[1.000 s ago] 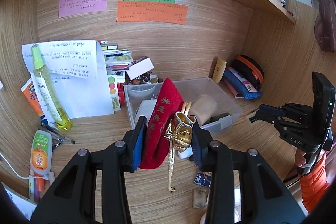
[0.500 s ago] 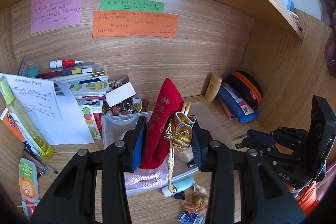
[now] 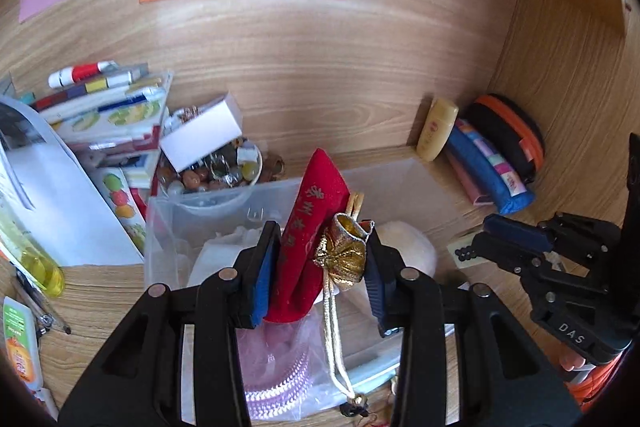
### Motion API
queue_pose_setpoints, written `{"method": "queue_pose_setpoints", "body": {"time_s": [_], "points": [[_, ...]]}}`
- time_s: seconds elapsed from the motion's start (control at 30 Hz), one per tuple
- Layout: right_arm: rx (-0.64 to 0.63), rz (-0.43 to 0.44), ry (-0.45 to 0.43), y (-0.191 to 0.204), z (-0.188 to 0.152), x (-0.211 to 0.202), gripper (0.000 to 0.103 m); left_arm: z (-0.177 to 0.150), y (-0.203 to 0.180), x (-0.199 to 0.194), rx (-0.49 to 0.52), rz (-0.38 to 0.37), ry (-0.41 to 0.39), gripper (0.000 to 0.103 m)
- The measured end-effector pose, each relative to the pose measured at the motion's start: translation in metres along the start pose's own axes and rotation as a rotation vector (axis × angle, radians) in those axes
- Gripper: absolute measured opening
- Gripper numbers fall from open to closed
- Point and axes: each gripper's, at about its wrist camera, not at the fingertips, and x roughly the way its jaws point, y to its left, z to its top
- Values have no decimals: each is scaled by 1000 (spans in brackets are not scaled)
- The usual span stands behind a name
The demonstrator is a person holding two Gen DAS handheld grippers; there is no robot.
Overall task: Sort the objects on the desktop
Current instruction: 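Carry the red pouch with the left tool while the right carries the block toward the bin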
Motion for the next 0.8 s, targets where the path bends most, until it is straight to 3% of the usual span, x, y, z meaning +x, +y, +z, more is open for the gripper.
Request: {"method": "queue_pose_setpoints", "body": {"time_s": [0.47, 0.8], "points": [[-56, -55, 35, 12, -15, 17, 15, -27, -18, 26, 77, 62, 61, 39], [-87, -93, 43, 17, -18, 23, 15, -31, -22, 28, 94, 79, 62, 41]]}}
